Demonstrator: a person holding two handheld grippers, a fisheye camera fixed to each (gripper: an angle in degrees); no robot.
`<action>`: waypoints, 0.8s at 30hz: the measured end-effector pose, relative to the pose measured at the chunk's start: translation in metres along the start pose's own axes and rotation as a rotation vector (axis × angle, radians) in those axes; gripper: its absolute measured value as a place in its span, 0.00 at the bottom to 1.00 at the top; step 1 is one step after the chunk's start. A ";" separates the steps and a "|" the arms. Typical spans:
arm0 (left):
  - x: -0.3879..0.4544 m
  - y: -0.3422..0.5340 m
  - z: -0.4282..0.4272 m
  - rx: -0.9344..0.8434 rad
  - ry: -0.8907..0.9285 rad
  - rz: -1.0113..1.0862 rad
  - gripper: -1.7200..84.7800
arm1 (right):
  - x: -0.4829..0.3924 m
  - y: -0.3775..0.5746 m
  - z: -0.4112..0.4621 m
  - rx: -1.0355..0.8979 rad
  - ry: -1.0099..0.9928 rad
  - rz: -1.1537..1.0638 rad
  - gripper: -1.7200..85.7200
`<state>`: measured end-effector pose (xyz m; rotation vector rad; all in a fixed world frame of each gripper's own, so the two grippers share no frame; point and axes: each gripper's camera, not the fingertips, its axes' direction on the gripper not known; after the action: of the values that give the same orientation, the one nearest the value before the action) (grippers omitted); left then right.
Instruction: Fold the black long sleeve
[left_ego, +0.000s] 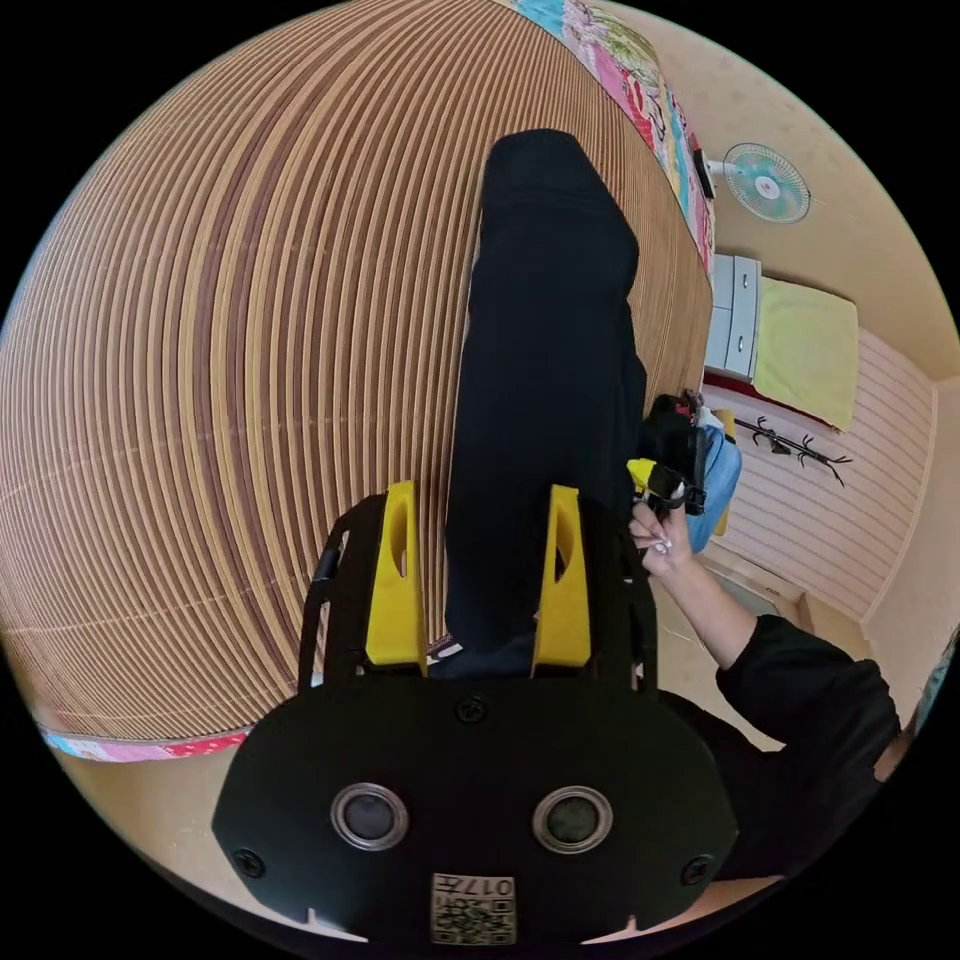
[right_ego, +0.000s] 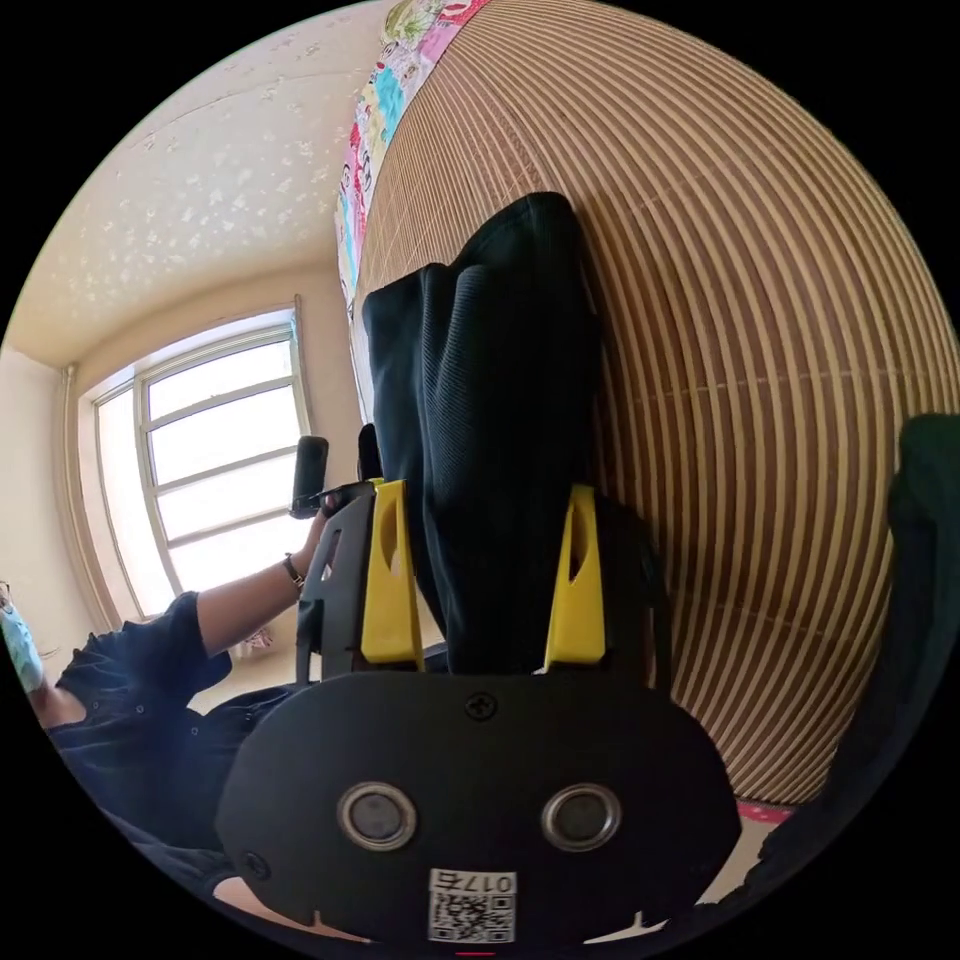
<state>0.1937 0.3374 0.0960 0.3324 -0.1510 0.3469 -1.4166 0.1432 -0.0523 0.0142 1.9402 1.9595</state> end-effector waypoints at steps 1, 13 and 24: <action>-0.006 0.000 0.002 -0.004 0.068 -0.021 0.22 | 0.001 -0.005 0.004 -0.021 -0.003 -0.006 0.23; -0.036 0.054 -0.020 0.016 0.398 -0.128 0.17 | -0.026 0.008 0.068 -0.057 -0.049 0.073 0.17; -0.105 0.190 -0.234 0.411 0.363 -0.107 0.15 | -0.211 0.010 0.301 -0.134 -0.126 -0.043 0.15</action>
<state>0.0490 0.5543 -0.0878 0.6740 0.2981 0.3252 -1.1422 0.3756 0.0249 0.0573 1.7143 2.0053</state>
